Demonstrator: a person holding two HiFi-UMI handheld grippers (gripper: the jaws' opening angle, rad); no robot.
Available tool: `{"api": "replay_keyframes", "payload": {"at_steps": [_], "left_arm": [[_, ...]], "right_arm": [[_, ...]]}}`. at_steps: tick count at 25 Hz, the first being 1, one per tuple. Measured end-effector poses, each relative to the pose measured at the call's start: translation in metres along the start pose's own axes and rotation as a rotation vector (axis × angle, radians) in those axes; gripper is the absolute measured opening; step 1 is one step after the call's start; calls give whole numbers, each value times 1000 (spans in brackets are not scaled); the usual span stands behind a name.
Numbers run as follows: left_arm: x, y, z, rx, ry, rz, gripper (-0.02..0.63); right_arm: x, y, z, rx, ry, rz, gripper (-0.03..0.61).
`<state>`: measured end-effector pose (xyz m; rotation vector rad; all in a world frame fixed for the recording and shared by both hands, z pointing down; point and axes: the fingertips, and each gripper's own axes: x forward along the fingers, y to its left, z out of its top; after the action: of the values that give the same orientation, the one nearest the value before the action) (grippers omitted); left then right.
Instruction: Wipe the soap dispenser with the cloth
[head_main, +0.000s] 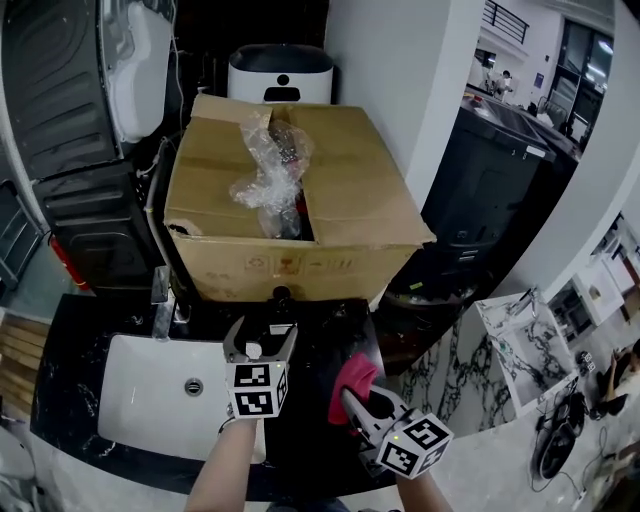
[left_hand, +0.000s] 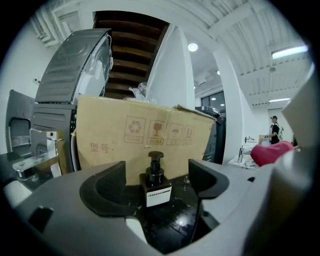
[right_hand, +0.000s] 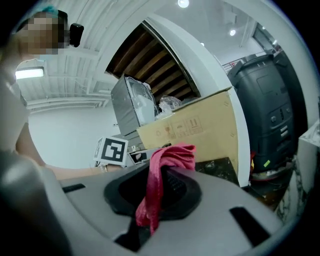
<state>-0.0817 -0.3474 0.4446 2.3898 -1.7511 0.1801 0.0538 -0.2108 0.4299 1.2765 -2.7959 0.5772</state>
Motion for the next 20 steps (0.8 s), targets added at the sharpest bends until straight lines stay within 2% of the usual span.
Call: {"api": "replay_keyframes", "payload": {"at_steps": [4,7,9,11,12,13,14,17,20], "left_arm": [[-48,4,0,5,-26,-14,377],[-79,6,-2,31,-53,-53,377],[-95,6,-3,16,-60,-91,377],[-115,10,0,-16,-75,-94,357],[-126,15,3,-24,-95,-73,235],[-138,19,7,-28,-117,-52,47],[-149,20,11,-32,-133,-43,14],[-178,16,23,-38,-169,-47,14],[-208,3,36,4,-204,-22,14]], "right_arm": [[-1,18,7,-65,-37,-43,52],[-6,28,3,-163,-9,-104,52],[-13,34,-1,-225,12,-133,52],[-21,42,0,-247,16,-141,52],[-24,48,2,-247,9,-139,52],[-26,54,5,-248,-2,-137,52],[-29,60,9,-253,-15,-134,52],[-39,74,16,-263,-50,-135,52],[-54,79,18,-264,-62,-154,51]]}}
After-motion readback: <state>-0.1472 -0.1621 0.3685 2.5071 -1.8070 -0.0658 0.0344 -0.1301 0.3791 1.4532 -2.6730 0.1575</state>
